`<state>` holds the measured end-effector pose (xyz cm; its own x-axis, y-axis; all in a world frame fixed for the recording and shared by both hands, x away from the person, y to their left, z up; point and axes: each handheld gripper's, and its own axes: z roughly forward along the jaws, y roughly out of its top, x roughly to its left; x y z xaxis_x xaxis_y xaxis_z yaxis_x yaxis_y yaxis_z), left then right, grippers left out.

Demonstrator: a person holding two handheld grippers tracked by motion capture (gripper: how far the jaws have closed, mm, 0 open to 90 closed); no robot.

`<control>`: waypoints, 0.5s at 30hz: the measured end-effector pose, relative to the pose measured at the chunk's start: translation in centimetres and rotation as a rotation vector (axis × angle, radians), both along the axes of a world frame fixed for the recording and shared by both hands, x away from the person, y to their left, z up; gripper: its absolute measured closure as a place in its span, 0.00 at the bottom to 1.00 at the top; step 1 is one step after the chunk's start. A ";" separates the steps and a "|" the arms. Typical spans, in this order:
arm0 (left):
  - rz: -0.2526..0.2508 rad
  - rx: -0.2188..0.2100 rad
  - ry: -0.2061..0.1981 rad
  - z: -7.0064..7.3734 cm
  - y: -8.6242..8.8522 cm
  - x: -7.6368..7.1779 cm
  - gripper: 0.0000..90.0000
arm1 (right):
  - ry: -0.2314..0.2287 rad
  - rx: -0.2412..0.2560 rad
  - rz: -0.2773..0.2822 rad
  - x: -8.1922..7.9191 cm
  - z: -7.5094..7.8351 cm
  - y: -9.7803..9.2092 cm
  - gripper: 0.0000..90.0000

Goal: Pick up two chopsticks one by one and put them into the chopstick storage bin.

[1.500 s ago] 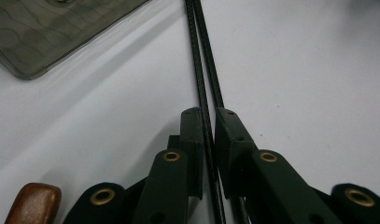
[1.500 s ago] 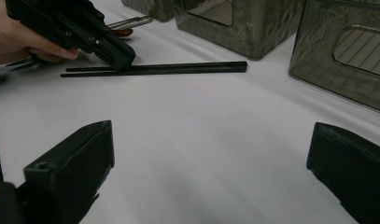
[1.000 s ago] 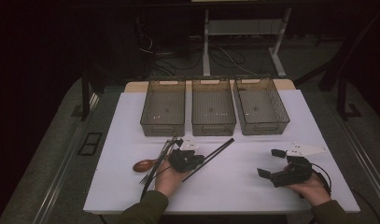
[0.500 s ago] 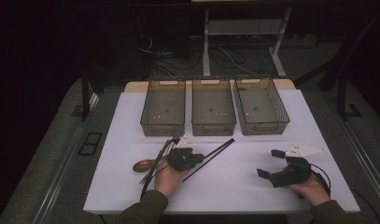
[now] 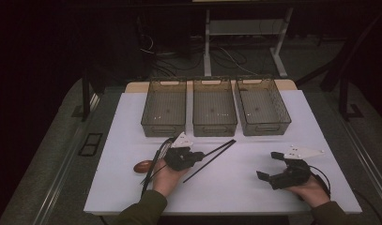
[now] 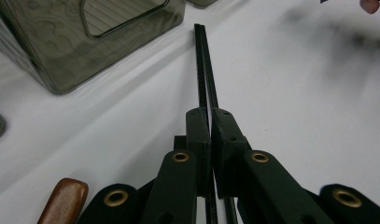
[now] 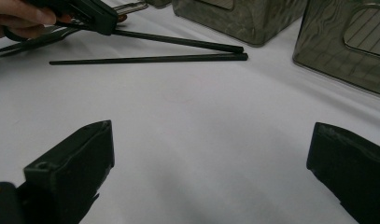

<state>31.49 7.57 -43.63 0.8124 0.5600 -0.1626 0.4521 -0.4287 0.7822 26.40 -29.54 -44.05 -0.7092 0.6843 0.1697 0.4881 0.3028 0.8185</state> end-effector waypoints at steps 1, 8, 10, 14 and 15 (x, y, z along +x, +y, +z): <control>0.000 -0.001 0.000 0.0 0.0 0.0 0.95 | 0.000 0.002 -0.001 0.0 0.0 0.0 0.00; -0.009 -0.020 -0.013 0.5 0.0 -0.2 0.95 | -0.002 0.002 -0.003 0.0 0.0 0.0 0.00; -0.017 -0.025 -0.019 0.8 0.1 -0.3 0.95 | -0.003 0.003 -0.003 0.0 0.0 0.0 0.00; -0.035 -0.040 -0.019 1.4 0.3 -0.5 0.95 | -0.003 0.003 -0.005 0.0 0.0 -0.1 0.00; -0.046 -0.046 -0.021 1.5 0.4 -0.5 0.95 | -0.004 0.004 -0.005 0.0 0.0 -0.1 0.00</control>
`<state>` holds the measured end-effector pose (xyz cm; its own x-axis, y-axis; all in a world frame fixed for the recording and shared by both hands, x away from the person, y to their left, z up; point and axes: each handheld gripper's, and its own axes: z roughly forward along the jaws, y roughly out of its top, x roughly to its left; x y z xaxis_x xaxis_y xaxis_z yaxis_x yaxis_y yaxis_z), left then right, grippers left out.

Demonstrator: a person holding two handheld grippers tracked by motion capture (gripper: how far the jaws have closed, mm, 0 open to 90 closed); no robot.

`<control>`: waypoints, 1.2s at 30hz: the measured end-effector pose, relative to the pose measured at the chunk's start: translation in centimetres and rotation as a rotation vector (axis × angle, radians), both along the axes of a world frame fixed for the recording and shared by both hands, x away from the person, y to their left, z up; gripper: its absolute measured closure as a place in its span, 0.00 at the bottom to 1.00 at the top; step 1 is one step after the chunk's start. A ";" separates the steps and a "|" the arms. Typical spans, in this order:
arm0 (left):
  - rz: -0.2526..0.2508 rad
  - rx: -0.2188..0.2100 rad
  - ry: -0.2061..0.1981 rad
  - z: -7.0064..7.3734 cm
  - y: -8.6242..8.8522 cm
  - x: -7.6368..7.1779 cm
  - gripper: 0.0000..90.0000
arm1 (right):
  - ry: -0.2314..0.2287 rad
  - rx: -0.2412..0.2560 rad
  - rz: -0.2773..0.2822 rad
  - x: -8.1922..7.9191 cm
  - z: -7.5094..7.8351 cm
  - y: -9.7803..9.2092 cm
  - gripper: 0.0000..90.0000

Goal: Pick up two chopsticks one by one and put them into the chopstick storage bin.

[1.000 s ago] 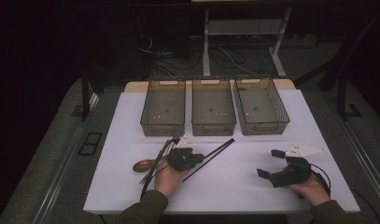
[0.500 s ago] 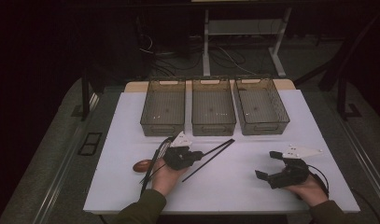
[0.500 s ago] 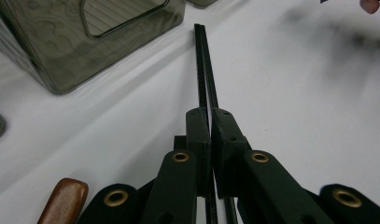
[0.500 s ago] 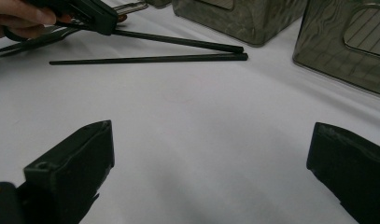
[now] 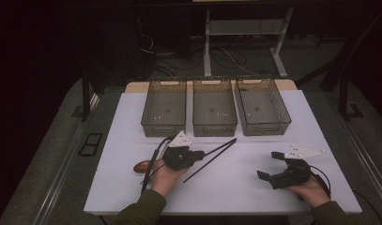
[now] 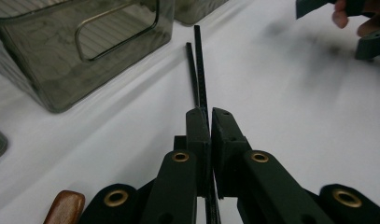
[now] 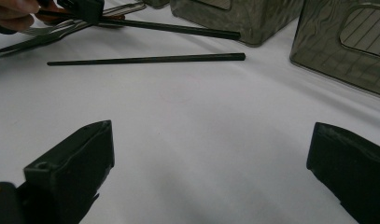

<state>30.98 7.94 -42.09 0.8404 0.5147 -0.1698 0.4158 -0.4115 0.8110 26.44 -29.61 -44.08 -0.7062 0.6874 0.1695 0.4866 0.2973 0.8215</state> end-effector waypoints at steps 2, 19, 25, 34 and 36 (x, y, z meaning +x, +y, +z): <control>-0.008 -0.009 -0.004 0.3 0.1 -0.1 0.95 | 0.000 -0.001 0.000 0.0 0.0 0.0 0.00; -0.074 -0.063 -0.012 2.7 2.1 -0.5 0.95 | 0.003 0.003 -0.003 0.0 0.0 -0.1 0.00; -0.058 -0.083 -0.019 3.2 3.0 -0.2 0.95 | 0.003 0.004 -0.002 0.0 0.0 -0.1 0.00; -0.029 -0.102 -0.035 4.1 4.5 0.3 0.95 | 0.003 0.003 -0.002 0.0 0.0 0.0 0.00; -0.021 -0.102 -0.043 4.3 4.9 0.5 0.95 | 0.003 0.003 -0.003 0.0 0.0 0.0 0.00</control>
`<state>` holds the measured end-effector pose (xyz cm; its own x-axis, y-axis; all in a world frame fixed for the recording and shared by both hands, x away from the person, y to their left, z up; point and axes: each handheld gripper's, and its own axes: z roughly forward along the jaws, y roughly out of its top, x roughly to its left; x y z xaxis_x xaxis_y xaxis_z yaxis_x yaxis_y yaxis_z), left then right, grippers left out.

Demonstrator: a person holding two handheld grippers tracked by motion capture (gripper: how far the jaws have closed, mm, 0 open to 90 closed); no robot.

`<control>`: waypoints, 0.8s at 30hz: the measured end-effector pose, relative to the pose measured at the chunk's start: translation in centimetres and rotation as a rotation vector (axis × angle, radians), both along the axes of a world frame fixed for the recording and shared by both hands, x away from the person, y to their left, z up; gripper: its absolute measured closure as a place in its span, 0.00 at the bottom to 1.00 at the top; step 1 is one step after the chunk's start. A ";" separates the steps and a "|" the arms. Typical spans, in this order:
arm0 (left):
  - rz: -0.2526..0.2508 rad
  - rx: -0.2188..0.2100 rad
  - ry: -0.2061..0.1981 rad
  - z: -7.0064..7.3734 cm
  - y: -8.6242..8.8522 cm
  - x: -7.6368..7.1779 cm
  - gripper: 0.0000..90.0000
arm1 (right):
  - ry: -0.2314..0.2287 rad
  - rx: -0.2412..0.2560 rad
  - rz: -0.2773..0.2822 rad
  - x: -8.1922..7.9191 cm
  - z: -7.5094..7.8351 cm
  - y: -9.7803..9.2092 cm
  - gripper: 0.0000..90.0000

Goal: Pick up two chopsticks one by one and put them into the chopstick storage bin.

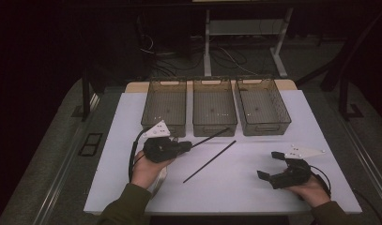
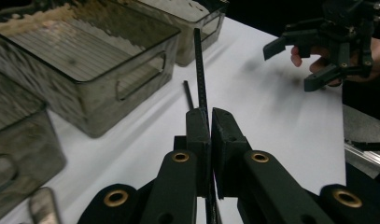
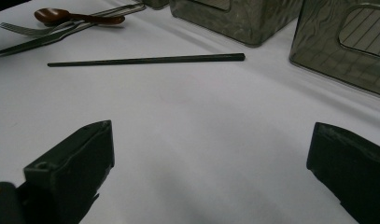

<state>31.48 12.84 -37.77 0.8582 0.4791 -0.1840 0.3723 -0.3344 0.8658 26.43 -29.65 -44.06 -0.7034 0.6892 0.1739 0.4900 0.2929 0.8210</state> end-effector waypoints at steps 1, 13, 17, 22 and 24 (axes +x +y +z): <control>0.007 -0.001 -0.004 0.2 0.2 0.2 0.95 | 0.001 0.002 -0.004 0.0 0.0 0.0 0.00; 0.067 -0.019 -0.027 1.6 2.3 2.2 0.95 | 0.000 0.003 -0.006 -0.1 0.0 0.0 0.00; 0.091 -0.012 -0.036 2.2 2.7 3.0 0.95 | -0.002 0.001 -0.002 -0.1 0.0 -0.1 0.00; 0.116 -0.011 -0.038 2.7 3.5 4.0 0.95 | -0.002 0.000 -0.002 -0.1 0.0 0.0 0.00; 0.126 -0.017 -0.043 2.8 3.7 4.2 0.95 | -0.002 0.000 -0.002 -0.1 0.0 0.0 0.00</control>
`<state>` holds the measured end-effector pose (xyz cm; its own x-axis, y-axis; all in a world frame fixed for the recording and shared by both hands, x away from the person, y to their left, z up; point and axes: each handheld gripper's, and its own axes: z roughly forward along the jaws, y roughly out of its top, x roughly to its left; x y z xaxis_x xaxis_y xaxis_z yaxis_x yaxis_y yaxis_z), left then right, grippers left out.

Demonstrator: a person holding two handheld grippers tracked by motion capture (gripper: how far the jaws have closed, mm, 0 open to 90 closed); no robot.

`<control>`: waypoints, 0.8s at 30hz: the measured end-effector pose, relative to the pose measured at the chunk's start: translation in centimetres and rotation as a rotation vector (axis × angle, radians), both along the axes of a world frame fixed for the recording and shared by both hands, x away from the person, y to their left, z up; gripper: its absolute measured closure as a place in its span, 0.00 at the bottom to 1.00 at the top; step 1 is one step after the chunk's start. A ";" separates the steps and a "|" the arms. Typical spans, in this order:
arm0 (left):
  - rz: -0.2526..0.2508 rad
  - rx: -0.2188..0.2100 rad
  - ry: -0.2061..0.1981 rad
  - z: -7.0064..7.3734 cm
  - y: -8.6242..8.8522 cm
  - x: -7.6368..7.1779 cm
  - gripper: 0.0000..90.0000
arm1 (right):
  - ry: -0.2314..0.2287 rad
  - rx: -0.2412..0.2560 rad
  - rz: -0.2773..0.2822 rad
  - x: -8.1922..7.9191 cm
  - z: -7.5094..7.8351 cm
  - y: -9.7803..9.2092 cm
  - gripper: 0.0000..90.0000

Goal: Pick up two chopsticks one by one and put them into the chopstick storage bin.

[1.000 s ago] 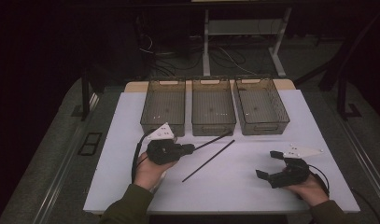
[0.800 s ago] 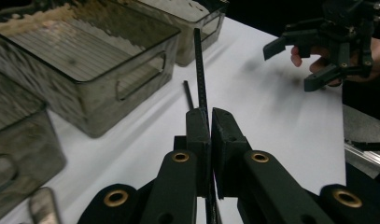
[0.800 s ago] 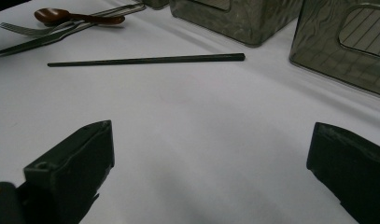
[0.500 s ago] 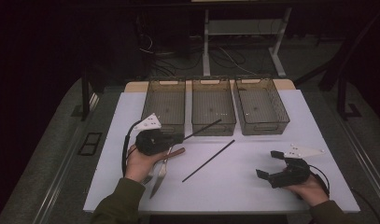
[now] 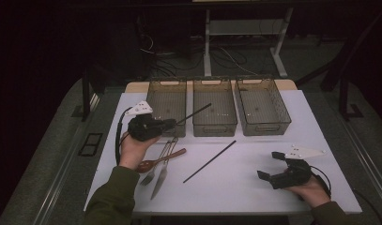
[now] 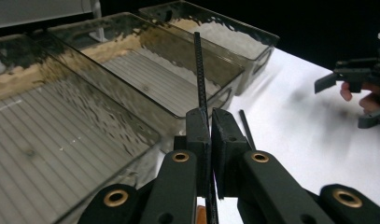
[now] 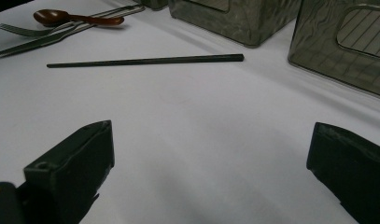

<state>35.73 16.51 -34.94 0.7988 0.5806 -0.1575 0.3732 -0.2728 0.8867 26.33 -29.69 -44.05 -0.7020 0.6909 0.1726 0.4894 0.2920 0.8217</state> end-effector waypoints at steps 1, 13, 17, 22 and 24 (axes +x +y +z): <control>0.005 -0.005 -0.001 0.1 0.1 0.1 0.95 | 0.000 0.000 0.000 0.0 0.0 0.0 0.00; 0.095 0.004 -0.010 0.1 1.4 2.7 0.95 | 0.004 0.000 -0.005 0.0 0.0 0.0 0.00; 0.120 0.003 -0.009 0.0 1.8 3.5 0.95 | 0.000 -0.001 -0.004 0.0 0.0 0.0 0.00; 0.154 0.013 -0.010 0.0 2.2 4.3 0.95 | -0.001 -0.001 -0.005 0.0 0.0 0.0 0.00; 0.172 0.023 -0.010 0.0 2.3 4.7 0.95 | -0.001 -0.001 -0.005 0.0 0.0 0.0 0.00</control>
<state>40.40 18.80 -34.98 0.6886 0.7125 -0.1350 0.4070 -0.2257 0.8851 26.29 -29.67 -44.06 -0.6988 0.6944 0.1718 0.4903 0.2900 0.8219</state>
